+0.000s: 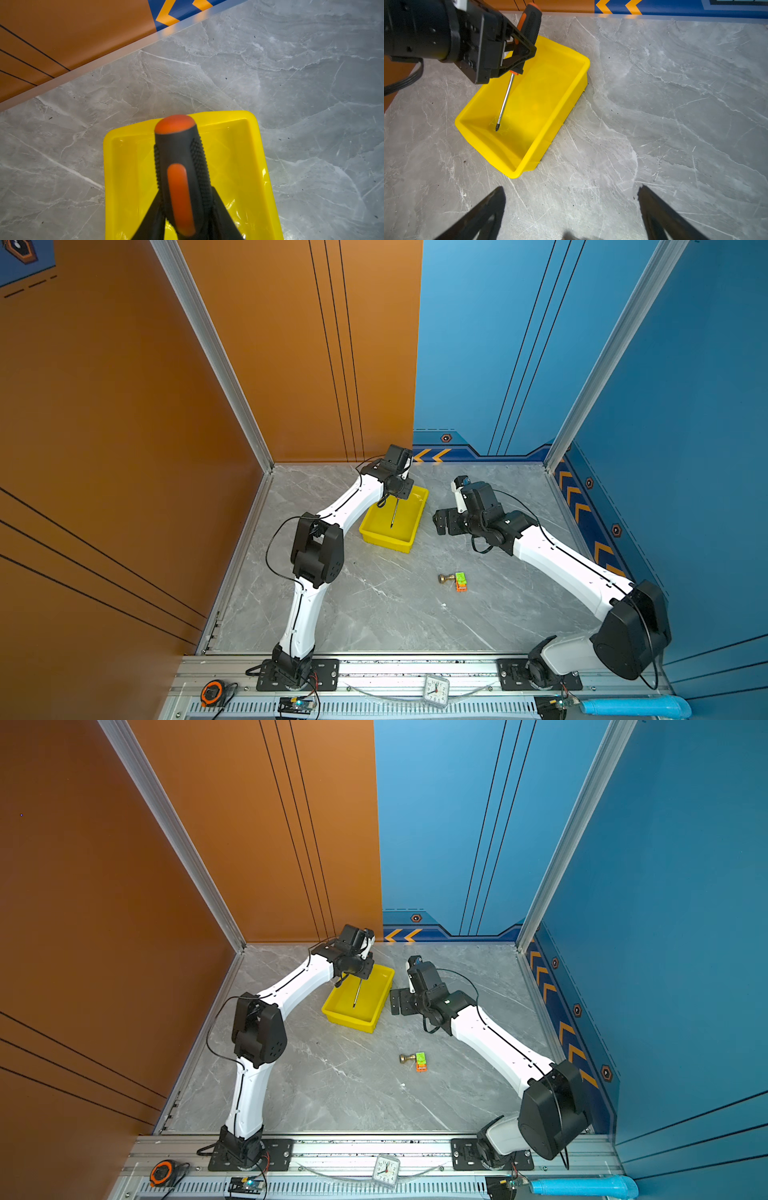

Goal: Put the screwdriver in the bin
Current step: 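Lift the screwdriver with the left gripper and carry it over the yellow bin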

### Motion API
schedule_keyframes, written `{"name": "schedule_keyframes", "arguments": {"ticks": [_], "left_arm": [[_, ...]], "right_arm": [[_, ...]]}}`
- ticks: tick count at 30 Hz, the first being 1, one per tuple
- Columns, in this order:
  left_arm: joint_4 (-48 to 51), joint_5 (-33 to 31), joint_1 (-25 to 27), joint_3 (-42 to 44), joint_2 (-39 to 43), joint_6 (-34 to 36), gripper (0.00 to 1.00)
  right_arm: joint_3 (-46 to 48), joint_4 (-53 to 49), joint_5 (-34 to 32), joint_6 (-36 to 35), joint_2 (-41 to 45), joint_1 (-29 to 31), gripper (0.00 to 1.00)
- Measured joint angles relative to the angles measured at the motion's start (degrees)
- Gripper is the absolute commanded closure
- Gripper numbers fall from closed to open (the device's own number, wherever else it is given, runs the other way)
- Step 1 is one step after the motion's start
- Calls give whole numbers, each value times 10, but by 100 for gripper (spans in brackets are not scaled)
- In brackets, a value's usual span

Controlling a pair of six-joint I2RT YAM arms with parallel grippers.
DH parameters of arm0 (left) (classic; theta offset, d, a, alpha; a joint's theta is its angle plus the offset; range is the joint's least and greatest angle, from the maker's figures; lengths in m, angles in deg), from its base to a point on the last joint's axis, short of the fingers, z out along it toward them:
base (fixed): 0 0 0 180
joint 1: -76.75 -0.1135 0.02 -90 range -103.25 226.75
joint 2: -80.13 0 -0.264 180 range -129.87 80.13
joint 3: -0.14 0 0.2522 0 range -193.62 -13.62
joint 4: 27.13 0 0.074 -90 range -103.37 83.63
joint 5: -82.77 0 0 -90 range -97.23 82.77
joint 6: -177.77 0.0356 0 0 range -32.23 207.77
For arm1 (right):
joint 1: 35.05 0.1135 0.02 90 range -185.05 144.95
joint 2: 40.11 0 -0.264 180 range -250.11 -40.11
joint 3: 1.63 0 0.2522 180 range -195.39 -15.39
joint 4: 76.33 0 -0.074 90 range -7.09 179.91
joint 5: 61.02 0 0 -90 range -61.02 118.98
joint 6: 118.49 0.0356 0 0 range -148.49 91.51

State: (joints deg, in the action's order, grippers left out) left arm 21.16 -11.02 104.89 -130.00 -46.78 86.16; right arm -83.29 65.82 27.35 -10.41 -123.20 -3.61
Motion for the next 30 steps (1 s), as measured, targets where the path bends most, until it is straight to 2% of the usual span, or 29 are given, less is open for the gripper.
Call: {"name": "schedule_keyframes", "arguments": {"ticks": [30], "left_arm": [[-11, 15, -4, 43, -61, 7, 100]], "right_arm": [[-10, 0, -1, 28, -19, 2, 0]]}}
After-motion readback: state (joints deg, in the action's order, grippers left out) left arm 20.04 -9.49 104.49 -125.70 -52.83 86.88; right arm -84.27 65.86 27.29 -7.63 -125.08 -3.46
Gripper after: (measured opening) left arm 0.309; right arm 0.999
